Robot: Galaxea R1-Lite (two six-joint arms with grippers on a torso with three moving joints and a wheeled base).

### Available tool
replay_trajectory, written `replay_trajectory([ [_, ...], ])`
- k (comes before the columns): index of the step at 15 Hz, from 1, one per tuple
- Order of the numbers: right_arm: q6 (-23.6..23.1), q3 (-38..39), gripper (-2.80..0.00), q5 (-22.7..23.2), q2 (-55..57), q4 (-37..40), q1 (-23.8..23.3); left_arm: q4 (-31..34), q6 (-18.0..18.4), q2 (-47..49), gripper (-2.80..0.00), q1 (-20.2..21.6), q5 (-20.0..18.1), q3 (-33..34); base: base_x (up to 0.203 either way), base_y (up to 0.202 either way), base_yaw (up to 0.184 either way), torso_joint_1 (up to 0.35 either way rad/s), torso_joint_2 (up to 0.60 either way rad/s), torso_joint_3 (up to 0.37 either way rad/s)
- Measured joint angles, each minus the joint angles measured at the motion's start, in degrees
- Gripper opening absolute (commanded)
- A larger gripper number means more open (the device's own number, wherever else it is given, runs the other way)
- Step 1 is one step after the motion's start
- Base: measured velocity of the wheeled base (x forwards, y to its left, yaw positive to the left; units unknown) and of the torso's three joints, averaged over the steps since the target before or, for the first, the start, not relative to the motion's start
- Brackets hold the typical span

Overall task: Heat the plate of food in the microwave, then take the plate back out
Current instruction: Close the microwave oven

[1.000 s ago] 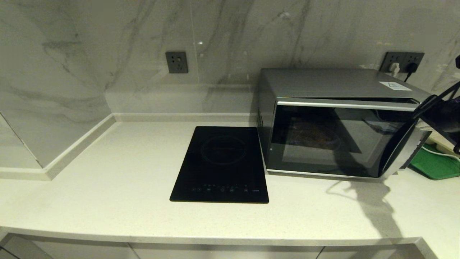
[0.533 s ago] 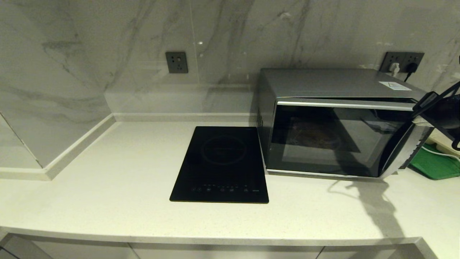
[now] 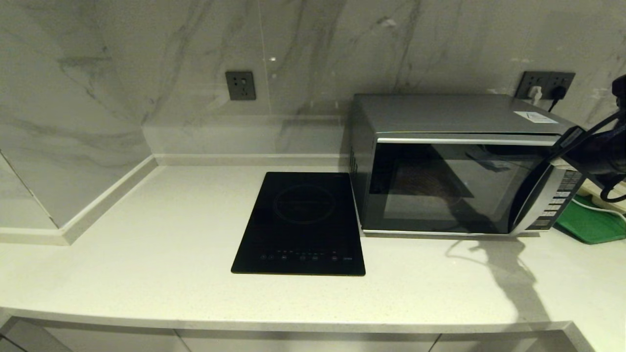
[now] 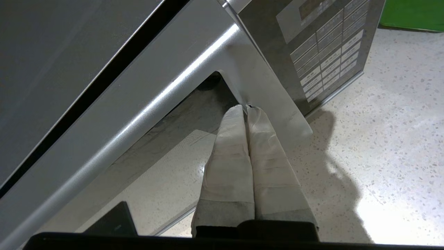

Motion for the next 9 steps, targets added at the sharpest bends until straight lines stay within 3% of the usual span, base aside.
replay_trajectory([
  [9,-3.1,1.6,-2.80,4.1,-1.2,-0.6,0.1,0.0,0.0,0.0,-2.80,0.0,0.0,0.0,0.000,0.000,0.000,0.000,0.00,0.000],
])
